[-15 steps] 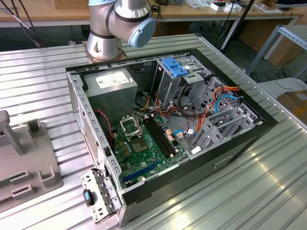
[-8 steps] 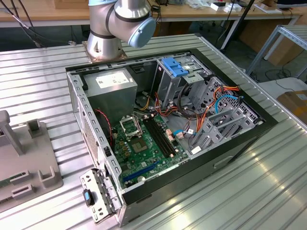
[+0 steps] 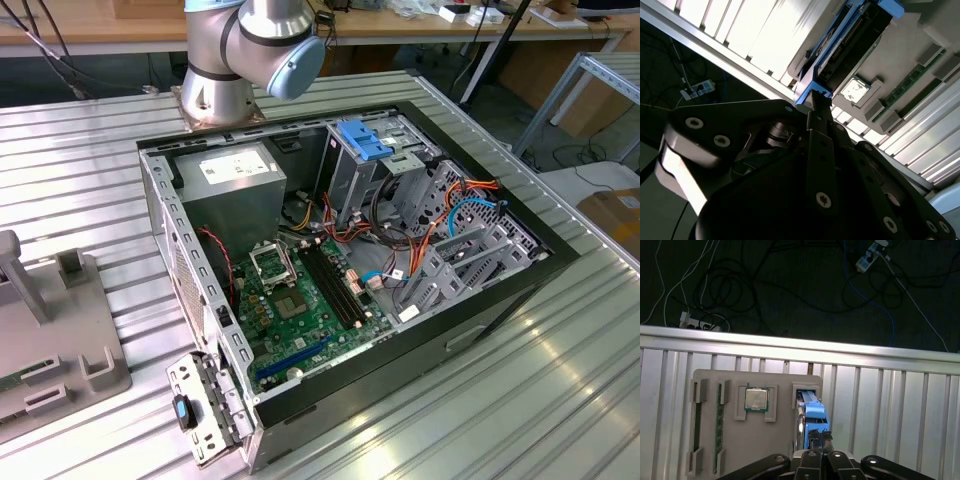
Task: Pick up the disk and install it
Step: 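Pick up the disk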
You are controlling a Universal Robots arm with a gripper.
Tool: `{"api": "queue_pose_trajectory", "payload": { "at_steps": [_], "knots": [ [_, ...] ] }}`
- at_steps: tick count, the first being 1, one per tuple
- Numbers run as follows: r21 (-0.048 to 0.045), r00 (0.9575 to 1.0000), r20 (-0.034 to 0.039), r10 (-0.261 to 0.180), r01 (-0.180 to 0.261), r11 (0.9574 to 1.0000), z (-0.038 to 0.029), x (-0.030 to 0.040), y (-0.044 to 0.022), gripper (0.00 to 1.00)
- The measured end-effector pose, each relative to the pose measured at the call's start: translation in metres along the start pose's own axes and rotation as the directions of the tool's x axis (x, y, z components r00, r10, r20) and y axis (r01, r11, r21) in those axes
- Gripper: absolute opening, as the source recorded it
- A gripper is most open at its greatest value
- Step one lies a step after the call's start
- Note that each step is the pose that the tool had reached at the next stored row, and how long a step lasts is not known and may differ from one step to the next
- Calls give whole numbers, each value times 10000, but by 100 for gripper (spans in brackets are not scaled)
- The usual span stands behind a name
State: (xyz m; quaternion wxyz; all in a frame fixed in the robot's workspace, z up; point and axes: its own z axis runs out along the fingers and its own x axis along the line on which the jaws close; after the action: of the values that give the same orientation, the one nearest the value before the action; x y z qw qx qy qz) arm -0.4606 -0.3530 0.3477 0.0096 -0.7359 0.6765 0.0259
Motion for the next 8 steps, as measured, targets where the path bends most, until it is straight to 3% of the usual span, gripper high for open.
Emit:
{"api": "queue_pose_trajectory", "payload": {
  "at_steps": [2,3,6,7,8],
  "knots": [
    [0,10000,0,0,0,10000,0,0,0,11],
    [1,10000,0,0,0,10000,1,0,0,24],
    [0,10000,0,0,0,10000,1,0,0,42],
    [0,10000,0,0,0,10000,2,0,0,60],
    [0,10000,0,0,0,10000,2,0,0,65]
  ]
}}
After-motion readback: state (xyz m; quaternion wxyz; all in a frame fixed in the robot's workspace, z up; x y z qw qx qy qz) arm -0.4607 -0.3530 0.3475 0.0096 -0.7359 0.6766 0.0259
